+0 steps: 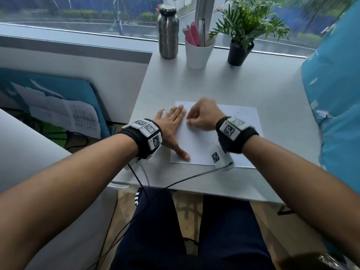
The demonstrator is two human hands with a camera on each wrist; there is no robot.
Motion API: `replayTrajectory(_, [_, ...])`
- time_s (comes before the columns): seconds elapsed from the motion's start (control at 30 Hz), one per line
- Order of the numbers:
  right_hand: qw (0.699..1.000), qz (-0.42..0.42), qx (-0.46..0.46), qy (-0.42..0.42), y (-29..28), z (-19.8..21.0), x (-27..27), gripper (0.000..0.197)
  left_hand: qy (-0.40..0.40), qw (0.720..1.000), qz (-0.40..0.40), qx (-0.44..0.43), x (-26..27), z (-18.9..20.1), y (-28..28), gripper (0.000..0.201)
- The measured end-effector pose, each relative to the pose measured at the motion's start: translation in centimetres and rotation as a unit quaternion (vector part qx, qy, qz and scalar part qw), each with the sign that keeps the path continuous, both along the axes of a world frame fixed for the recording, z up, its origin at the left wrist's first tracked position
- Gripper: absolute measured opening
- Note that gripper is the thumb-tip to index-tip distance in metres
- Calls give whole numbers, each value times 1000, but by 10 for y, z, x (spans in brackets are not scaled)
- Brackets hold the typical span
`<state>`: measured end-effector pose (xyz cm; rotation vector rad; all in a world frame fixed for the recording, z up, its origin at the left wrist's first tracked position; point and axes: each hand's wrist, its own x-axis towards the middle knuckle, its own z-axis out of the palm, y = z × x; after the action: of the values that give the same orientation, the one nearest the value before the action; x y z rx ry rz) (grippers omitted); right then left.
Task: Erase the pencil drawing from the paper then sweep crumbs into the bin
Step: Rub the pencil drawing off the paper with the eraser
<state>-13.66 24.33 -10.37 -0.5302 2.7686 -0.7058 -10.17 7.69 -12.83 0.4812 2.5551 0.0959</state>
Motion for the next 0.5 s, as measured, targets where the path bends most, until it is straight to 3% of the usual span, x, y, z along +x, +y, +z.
replayTrajectory(0.07, [998,56,15,-18,-2,1,7,13,1,1000,0,-1,0,-1,-1,165])
replayTrajectory(0.23, [999,-49,-9,20,11,4,-13,15,-4,1000,3,0,1,2,0,162])
replayTrajectory(0.37, [998,66,9,-9,1,1,17,12,-2,1000,2,-4,1,1,-1,162])
replayTrajectory(0.5, [999,-41,-4,18,14,4,-9,14,-4,1000,7,-3,3,2,1,161])
